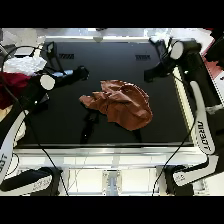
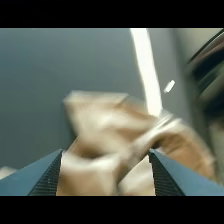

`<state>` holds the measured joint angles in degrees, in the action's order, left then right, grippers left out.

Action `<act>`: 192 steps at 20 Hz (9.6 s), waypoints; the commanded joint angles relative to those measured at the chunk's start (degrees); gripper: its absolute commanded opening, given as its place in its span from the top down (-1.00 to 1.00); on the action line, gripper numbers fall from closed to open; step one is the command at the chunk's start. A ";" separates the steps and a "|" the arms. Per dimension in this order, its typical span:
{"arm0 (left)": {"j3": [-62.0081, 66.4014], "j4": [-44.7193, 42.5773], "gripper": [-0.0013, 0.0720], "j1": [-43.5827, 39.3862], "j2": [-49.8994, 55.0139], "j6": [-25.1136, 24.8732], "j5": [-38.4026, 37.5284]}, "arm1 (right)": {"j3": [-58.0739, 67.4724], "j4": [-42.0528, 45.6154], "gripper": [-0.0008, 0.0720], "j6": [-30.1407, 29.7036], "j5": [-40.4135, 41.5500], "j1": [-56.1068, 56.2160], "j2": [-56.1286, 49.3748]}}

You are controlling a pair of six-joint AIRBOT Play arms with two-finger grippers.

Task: Fold the shirts.

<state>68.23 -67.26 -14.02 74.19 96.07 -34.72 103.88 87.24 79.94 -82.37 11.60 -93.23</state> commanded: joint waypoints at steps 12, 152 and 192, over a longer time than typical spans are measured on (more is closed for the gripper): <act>-0.02 12.22 -0.75 4.85 9.99 -9.14 -20.79 | -17.38 -10.64 -0.75 0.72 -14.29 -11.61 -3.67; -47.89 25.27 -0.58 14.80 -28.28 -3.41 17.99 | -29.42 -30.01 0.93 -20.46 32.74 -16.24 -1.75; -31.36 45.70 0.93 12.55 -32.46 -33.77 27.78 | -20.24 -22.80 0.94 -13.16 10.82 -16.26 21.44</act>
<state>35.97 -20.27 -2.28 55.88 73.14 -9.87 83.59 60.75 63.48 -66.11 -4.69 -79.48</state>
